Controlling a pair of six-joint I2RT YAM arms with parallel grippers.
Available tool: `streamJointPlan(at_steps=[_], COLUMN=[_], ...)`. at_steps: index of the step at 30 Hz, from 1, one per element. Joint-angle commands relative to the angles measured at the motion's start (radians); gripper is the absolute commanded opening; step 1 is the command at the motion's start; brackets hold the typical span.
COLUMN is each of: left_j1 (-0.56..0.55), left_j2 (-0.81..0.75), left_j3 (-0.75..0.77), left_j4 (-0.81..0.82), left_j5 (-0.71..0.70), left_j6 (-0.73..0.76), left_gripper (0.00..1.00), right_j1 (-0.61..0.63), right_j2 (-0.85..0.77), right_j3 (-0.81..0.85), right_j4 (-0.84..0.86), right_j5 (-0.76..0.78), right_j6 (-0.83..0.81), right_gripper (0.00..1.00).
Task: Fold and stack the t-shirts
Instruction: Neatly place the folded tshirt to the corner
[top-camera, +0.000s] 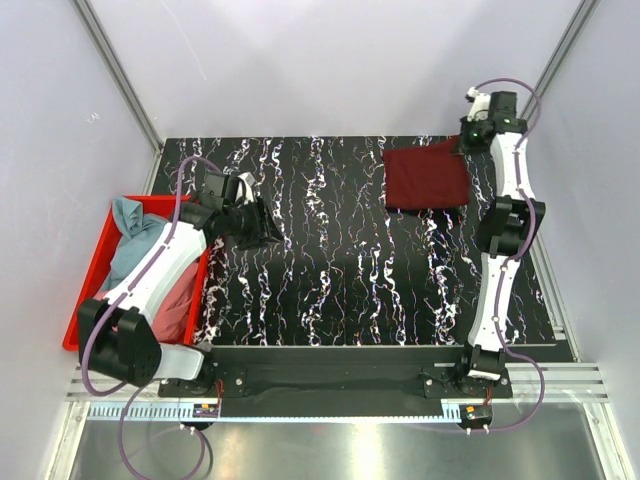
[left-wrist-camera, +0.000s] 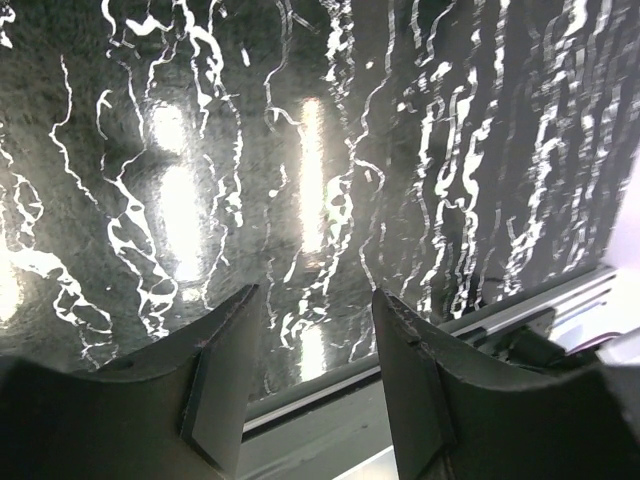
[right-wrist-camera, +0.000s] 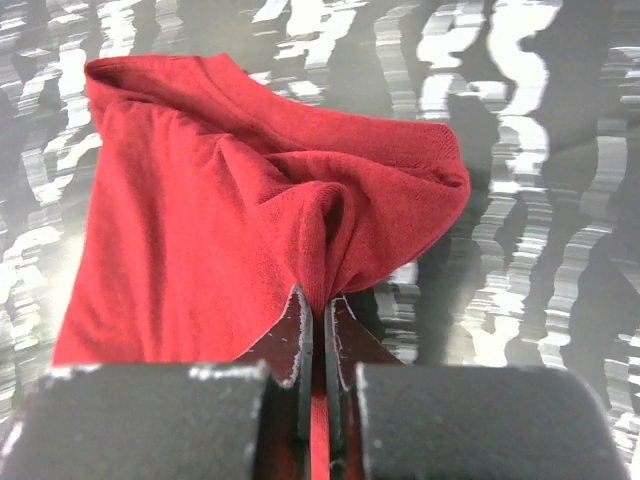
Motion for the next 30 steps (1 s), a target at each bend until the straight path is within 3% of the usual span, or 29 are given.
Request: streamJointPlan(at_steps=[1,19,30], left_j1=[-0.009,-0.015,-0.015], left_j2=[0.036,0.137,0.162], left_j3=[0.062,0.106,0.132], left_j4=[-0.006,0.005,-0.014], left_j5=[-0.023,0.009,-0.006], left_j6=[0.046,0.078,0.07], left_gripper=[0.53,0.53,0.52], right_j1=[-0.034,-0.121,-0.134], right_j2=[-0.021,0.192,0.246], right_j3=[0.028,0.103,0.124], right_j4=[0.112,0.407,0.543], right_j5=[0.052,0.222,0.235], right_j6=[-0.06,-0.018,-0.01], right_gripper=[0.0,0.0,0.0])
